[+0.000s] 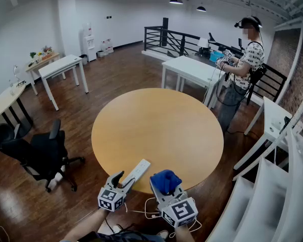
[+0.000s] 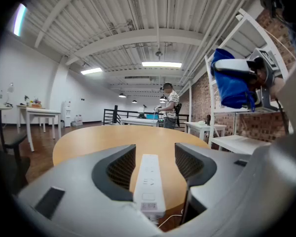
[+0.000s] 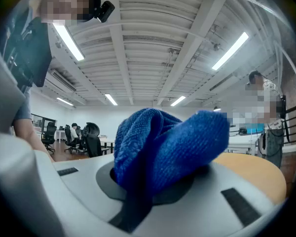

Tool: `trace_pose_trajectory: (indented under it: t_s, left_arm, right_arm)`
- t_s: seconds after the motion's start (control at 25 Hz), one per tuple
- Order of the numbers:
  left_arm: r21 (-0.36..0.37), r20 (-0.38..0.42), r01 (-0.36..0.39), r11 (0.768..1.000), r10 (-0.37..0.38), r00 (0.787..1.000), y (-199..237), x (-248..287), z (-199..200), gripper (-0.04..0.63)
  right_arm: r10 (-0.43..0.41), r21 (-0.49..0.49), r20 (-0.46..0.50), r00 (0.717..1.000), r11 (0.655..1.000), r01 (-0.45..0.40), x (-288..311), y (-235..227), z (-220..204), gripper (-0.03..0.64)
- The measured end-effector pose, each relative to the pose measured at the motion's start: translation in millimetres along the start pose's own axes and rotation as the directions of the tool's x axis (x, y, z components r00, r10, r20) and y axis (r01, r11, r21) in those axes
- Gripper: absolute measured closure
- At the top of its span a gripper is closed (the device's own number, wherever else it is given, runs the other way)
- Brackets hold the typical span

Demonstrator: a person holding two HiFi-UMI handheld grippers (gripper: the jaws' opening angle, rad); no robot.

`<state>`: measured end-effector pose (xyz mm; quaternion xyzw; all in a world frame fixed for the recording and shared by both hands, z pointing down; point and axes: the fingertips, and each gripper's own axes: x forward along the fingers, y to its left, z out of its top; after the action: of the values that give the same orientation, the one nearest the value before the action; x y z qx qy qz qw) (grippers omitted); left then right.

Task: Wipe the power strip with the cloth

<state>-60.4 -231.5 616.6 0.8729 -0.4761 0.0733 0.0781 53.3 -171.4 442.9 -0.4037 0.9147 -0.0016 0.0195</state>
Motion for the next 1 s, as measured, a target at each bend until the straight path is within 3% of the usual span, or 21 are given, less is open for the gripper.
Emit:
trace_pose_trajectory:
  t_s: [0.16,0.48,0.84,1.0]
  left_arm:
    - [-0.005,-0.076,-0.061,0.998,0.061,0.995,13,8,-34,0.290]
    - [0.018,-0.210,-0.052,0.999,0.054,0.976,13,19,-94,0.281]
    - [0.040,-0.254,-0.039,0.998,0.048,0.966,7,35,-113,0.272]
    - [0.062,-0.261,-0.013,0.998,0.029,0.965,7,37,-113,0.298]
  right_arm:
    - [0.002,0.008,-0.016,1.000,1.000,-0.002,-3,-2,-5,0.563]
    - [-0.007,0.007,-0.053,0.999,1.000,0.007,-4,-6,-15,0.563]
    - [-0.017,0.009,-0.097,0.995,1.000,0.018,-1,-14,-25,0.563]
    - [-0.024,0.019,-0.107,0.994,0.999,0.026,0,-15,-30,0.563]
